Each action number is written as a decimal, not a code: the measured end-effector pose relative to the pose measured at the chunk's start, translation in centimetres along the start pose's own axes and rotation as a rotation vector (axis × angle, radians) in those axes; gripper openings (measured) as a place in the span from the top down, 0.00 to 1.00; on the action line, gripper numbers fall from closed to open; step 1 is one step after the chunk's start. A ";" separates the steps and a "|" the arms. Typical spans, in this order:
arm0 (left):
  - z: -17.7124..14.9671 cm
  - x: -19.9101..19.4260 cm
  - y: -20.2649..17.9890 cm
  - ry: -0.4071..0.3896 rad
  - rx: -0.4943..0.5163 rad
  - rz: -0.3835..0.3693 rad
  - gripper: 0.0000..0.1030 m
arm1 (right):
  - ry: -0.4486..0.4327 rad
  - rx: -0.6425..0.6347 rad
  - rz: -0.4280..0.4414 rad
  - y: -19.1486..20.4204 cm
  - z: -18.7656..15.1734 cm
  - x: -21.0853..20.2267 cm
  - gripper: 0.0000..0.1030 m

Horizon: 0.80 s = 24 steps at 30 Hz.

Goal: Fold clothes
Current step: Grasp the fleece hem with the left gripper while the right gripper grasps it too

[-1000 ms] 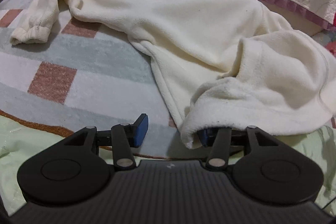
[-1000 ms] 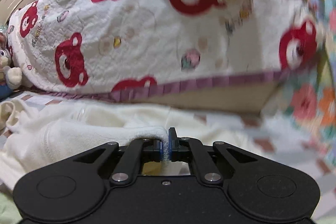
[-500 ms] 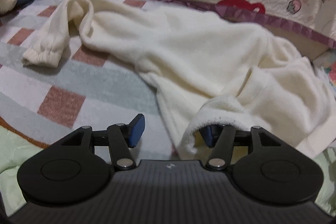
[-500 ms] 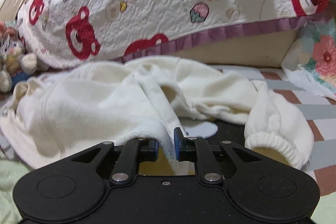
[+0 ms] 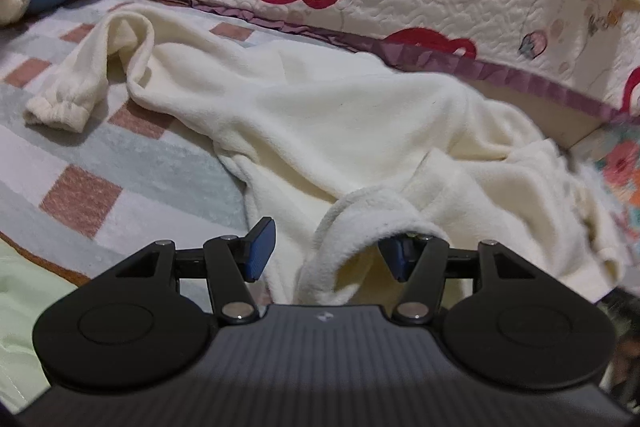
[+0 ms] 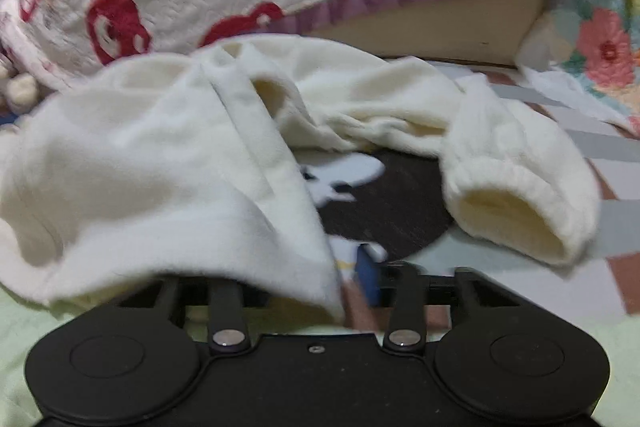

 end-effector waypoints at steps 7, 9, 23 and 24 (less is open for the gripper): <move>-0.1 -4.0 -0.8 -0.082 0.030 0.083 0.94 | -0.286 0.089 0.088 0.0 5.6 -8.5 0.96; -0.2 -5.2 -1.0 -0.106 0.039 0.107 0.94 | -0.327 0.070 0.084 0.4 5.9 -11.3 0.96; 1.7 -16.0 0.6 -0.352 -0.060 0.188 0.91 | -0.322 0.013 0.129 1.7 3.6 -20.6 0.95; 1.8 -14.9 1.2 -0.316 -0.079 0.197 0.90 | -0.287 0.005 0.114 1.6 3.4 -19.3 0.94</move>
Point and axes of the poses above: each gripper's, at about its wrist camera, not at the fingertips, and x roughly the way its jaws point, y to its left, z to its top, the point moved 4 cm from there along x, roughly the way its jaws point, and after that the axes turned 4 degrees about -x, right-handed, at the moved point
